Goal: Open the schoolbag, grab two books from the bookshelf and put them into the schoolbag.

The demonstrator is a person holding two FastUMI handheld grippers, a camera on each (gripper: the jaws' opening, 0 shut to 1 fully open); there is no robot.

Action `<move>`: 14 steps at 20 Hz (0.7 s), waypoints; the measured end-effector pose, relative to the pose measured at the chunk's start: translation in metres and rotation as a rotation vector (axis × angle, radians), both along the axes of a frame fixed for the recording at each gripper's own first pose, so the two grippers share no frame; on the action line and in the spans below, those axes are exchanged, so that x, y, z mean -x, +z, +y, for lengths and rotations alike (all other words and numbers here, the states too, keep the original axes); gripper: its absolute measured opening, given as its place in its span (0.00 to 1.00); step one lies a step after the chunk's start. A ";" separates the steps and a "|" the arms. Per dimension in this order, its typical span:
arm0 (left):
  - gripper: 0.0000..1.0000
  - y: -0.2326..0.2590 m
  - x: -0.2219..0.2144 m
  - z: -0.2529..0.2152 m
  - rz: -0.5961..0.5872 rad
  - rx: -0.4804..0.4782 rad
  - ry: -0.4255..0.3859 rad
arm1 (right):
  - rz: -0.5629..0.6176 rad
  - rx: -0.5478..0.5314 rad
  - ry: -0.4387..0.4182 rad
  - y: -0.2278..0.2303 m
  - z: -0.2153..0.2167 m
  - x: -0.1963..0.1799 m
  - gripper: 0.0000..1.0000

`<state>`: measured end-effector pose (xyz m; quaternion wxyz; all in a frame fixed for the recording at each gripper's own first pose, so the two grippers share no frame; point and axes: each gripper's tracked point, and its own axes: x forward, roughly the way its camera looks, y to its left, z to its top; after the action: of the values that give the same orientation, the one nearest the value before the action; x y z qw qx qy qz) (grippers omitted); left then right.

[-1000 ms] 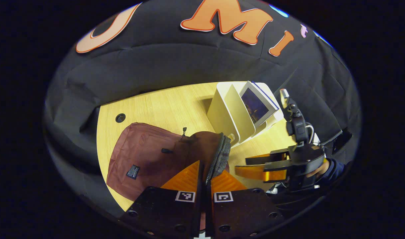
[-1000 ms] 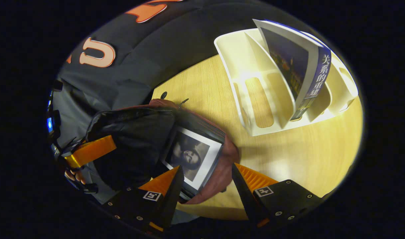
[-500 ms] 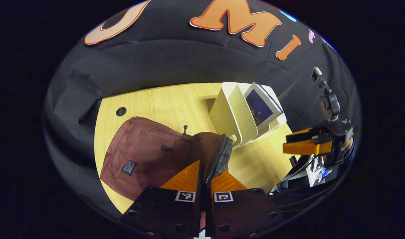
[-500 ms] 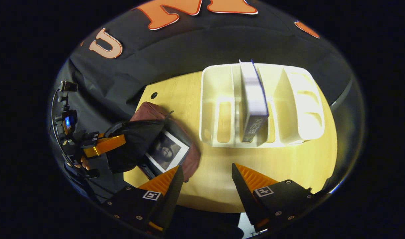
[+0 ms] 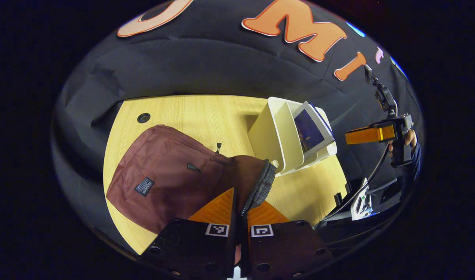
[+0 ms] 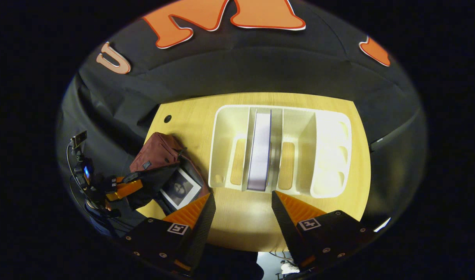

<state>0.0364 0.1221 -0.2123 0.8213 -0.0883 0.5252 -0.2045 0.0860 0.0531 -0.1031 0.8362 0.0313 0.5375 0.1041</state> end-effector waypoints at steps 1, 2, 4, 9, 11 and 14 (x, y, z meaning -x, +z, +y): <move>0.07 -0.002 0.001 0.002 0.003 0.002 0.014 | 0.011 -0.005 0.002 0.000 0.001 -0.009 0.87; 0.07 -0.003 0.000 0.002 0.003 0.006 0.027 | 0.025 -0.003 0.003 -0.004 0.000 -0.016 0.87; 0.07 -0.007 0.003 0.002 0.016 0.020 0.055 | 0.051 0.021 0.012 -0.016 -0.003 -0.032 0.87; 0.07 -0.009 0.005 0.009 0.028 0.016 0.118 | 0.143 0.040 0.022 -0.050 -0.003 -0.059 0.86; 0.07 -0.008 0.009 0.010 0.036 0.015 0.142 | 0.162 0.055 0.033 -0.061 -0.003 -0.067 0.85; 0.07 -0.013 0.011 0.009 0.047 0.015 0.172 | 0.181 0.091 0.044 -0.079 -0.005 -0.078 0.84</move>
<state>0.0257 0.1312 -0.2252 0.8226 -0.1440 0.5333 -0.1348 0.1642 0.0483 -0.1818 0.7822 -0.0095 0.6158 0.0947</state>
